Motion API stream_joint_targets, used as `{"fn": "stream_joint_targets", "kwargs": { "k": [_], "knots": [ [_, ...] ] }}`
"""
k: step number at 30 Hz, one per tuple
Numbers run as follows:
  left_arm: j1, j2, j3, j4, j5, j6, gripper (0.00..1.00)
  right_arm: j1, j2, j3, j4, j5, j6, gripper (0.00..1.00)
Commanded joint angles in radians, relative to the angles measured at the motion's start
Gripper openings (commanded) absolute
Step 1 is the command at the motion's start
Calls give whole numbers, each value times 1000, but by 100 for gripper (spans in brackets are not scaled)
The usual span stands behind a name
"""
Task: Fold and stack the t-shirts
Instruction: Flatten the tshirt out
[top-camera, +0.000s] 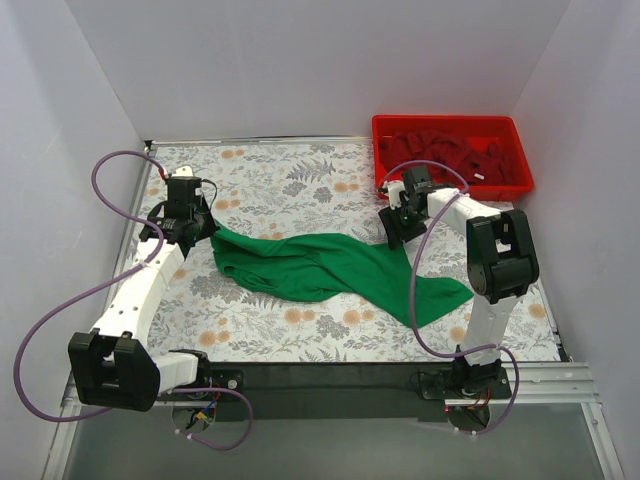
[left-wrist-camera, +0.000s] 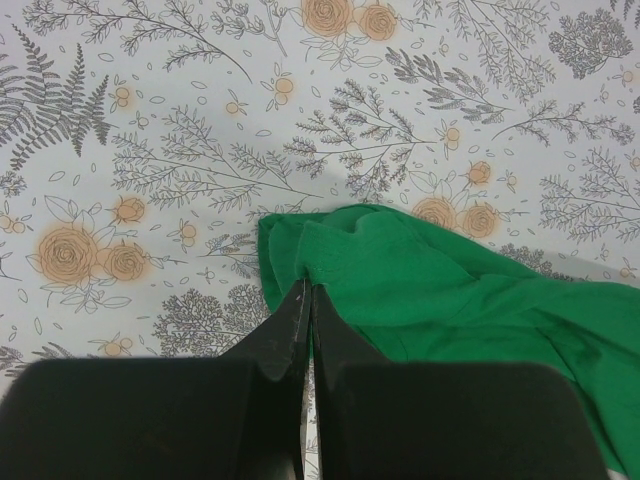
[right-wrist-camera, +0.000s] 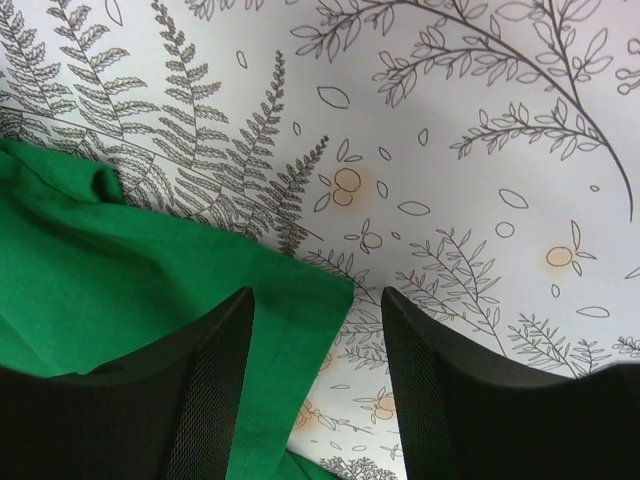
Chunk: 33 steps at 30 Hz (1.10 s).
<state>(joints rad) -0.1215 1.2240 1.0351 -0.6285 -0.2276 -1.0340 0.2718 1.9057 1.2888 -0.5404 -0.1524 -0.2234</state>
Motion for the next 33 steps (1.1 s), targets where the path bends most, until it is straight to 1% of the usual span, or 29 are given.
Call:
{"fn": "stream_joint_targets", "kwargs": {
  "k": [1,8,11,12,14,17,18,21,22,24,25,26,28,29,32,33],
  "knots": [
    [3,9,25,1,-3,-1,0,12,24,24,10,17,-22,51],
    [3,11,22,4,-4,0,0,40,39,-16,11,63,-34,46],
    [3,12,19,3,-6,2,0,59,35,-39,11,73,-31,40],
    [3,12,14,4,-7,2,0,69,30,-46,10,73,-28,33],
    [2,18,11,12,-9,0,0,82,23,-54,16,74,-27,31],
    [3,34,25,12,-12,-3,0,89,6,-52,13,94,-22,13],
    [3,43,34,12,-16,-3,0,89,-5,-51,13,108,-19,2],
    [5,64,94,7,-48,0,0,87,-68,-2,11,190,-11,1],
    [5,68,149,4,-59,2,0,86,-85,51,7,241,-8,1],
    [5,77,213,3,-76,11,0,76,-135,122,-9,293,2,1],
    [5,87,248,3,-82,15,0,73,-152,162,-19,353,10,1],
    [5,97,326,1,-91,18,0,67,-177,267,-59,385,19,1],
    [5,117,408,-10,-117,22,0,53,-203,366,-87,468,36,1],
    [5,120,493,-11,-127,22,0,44,-233,464,-98,494,42,1],
    [6,129,621,-8,-191,38,0,21,-305,605,-116,579,76,1],
    [6,129,708,-4,-205,43,0,17,-328,631,-113,594,90,1]
  ]
}}
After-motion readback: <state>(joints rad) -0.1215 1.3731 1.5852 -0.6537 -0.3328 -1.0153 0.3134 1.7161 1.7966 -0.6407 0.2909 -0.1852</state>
